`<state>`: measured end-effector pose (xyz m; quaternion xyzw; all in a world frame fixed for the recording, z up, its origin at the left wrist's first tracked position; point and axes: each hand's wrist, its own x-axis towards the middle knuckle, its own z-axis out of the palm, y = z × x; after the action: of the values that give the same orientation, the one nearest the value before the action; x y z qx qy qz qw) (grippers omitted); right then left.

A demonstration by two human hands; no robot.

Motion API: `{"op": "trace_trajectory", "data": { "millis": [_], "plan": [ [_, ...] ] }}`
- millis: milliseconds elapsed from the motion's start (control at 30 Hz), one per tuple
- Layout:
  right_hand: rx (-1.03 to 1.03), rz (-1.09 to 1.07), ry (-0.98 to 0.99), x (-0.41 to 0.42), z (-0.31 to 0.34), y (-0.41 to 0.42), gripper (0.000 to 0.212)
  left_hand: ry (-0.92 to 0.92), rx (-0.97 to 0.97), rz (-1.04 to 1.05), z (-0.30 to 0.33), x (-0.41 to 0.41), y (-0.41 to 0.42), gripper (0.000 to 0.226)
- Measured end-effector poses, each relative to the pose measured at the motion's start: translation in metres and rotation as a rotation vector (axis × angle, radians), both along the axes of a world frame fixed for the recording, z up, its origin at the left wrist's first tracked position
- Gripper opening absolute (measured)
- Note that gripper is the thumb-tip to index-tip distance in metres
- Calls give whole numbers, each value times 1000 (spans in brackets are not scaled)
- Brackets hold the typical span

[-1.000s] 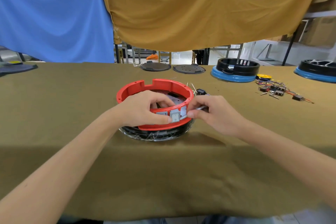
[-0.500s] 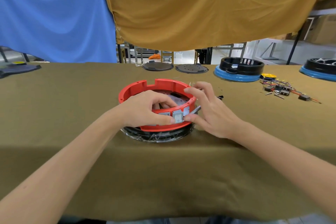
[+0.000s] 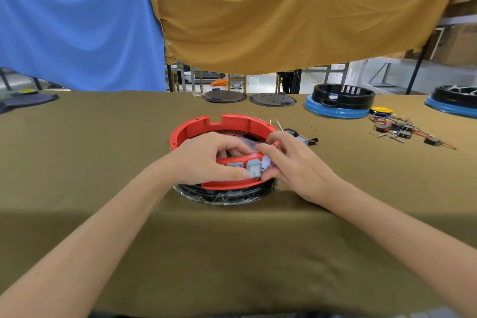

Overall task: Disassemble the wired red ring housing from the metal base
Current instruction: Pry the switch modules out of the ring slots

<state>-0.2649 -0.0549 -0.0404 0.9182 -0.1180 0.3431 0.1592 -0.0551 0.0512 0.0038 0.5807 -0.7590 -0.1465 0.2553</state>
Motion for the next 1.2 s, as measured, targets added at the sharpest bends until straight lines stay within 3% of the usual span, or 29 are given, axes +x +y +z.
{"op": "trace_trajectory", "data": {
  "millis": [133, 367, 567, 733, 900, 1200],
  "plan": [
    [-58, -20, -7, -10, 0, 6, 38, -93, -29, 41, -1, 0, 1, 33],
    [122, 31, 167, -28, -8, 4, 15, -278, -35, 116, -2, -4, 1, 39],
    [469, 83, 178, -25, 0, -7, 8, -269, 34, 100, 2, -4, 0, 31],
    [330, 64, 112, -16, -6, -8, 37, -294, 49, 100, 3, -5, 0, 31],
    [654, 142, 201, -12, 3, -16, 44, -303, 52, 97, 2, -3, -2, 34],
    [882, 195, 208, -7, 20, -21, 42, -272, 59, 93, 4, -5, -1, 31]
  ]
}}
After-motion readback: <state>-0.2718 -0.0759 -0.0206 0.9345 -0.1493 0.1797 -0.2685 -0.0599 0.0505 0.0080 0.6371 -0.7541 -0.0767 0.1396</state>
